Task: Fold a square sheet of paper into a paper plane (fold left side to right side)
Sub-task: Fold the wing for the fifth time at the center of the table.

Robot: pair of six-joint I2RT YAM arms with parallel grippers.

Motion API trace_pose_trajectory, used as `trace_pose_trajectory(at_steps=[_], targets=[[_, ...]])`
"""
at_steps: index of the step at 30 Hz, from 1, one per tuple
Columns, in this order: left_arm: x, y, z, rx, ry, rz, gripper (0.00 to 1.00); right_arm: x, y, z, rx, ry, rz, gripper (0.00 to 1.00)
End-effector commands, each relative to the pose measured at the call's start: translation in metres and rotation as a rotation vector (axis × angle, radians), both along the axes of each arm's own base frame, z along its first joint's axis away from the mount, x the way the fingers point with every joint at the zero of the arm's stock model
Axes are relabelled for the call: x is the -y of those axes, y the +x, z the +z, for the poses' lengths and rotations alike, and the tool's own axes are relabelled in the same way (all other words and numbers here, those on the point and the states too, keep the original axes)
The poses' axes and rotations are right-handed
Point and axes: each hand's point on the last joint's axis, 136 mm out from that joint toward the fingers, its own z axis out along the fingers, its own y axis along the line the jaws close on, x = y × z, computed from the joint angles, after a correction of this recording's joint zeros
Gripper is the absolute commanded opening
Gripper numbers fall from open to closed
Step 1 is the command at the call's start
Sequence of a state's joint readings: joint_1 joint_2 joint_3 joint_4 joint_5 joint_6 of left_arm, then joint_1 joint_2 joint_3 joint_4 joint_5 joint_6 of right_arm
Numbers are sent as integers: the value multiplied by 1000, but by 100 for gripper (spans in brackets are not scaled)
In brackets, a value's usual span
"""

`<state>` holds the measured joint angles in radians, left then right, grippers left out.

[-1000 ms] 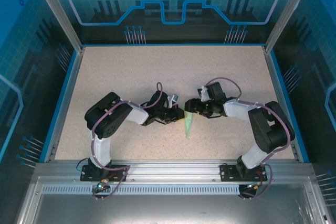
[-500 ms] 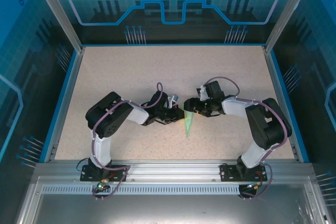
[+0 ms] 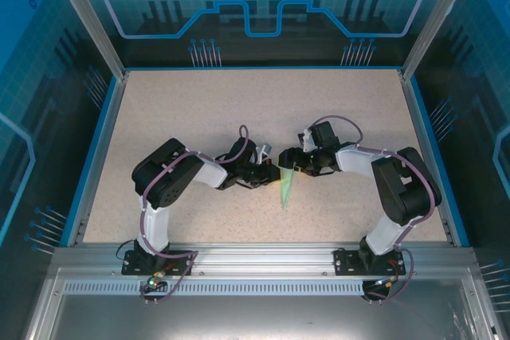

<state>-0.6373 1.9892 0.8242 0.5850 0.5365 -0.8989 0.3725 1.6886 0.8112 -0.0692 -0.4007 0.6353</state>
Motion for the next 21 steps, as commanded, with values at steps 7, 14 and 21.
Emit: trace_pose_trajectory(at_steps=[7,14,21], targets=[[-11,-3,-26,-24,68,12,0,13,0,29,106,-25,-2,76],[-14,-4,-28,-25,81,18,0,7,-5,30,95,11,16,44],[-18,-5,-30,-25,94,27,0,-5,-4,16,54,18,46,25]])
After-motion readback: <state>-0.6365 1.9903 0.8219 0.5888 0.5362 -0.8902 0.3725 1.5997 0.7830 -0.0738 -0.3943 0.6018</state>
